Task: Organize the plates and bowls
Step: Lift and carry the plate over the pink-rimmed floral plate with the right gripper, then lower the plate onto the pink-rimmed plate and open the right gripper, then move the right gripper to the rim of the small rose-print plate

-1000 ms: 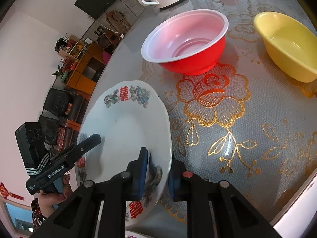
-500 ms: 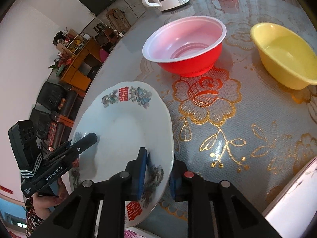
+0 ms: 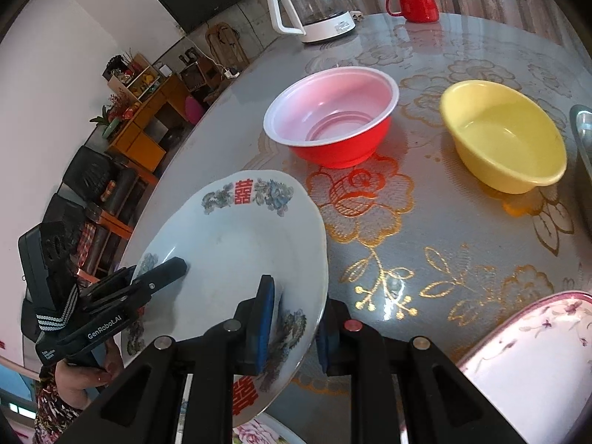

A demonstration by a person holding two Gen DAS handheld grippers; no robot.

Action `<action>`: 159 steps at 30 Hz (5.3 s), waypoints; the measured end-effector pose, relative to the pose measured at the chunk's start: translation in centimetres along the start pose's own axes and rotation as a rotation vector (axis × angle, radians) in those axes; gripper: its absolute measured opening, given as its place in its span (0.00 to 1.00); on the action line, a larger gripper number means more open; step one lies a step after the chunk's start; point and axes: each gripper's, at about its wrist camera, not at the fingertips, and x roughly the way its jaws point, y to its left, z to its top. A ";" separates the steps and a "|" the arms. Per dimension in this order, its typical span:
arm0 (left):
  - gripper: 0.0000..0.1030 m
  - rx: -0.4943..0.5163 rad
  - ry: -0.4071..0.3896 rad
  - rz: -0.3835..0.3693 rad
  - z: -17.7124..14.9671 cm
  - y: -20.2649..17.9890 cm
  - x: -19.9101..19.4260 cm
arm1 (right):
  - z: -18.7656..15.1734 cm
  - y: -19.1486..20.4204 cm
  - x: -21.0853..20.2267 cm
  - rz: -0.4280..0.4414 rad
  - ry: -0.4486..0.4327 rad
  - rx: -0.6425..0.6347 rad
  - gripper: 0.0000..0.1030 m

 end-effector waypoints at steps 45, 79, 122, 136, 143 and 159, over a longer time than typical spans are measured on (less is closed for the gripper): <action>0.36 0.141 -0.072 -0.165 -0.2 -11.1 -2.8 | -4.2 -2.5 -7.9 0.035 -0.205 -0.026 0.19; 0.37 0.230 0.105 -0.236 -7.5 -24.4 1.7 | -15.2 -13.6 -16.2 -0.073 -0.278 0.131 0.21; 0.44 0.102 0.198 -0.187 -7.4 -24.6 1.5 | -16.4 -15.2 -17.0 -0.068 -0.248 0.228 0.18; 0.63 0.091 0.184 -0.220 -9.1 -25.0 -2.2 | -15.8 -14.2 -16.9 -0.189 -0.271 0.172 0.20; 0.70 0.132 0.120 -0.190 -9.7 -24.5 -3.7 | -16.0 -13.0 -17.5 -0.306 -0.285 0.115 0.34; 0.81 0.089 -0.068 -0.100 -8.1 -19.3 -8.4 | -16.3 -10.1 -17.6 -0.259 -0.310 0.081 0.34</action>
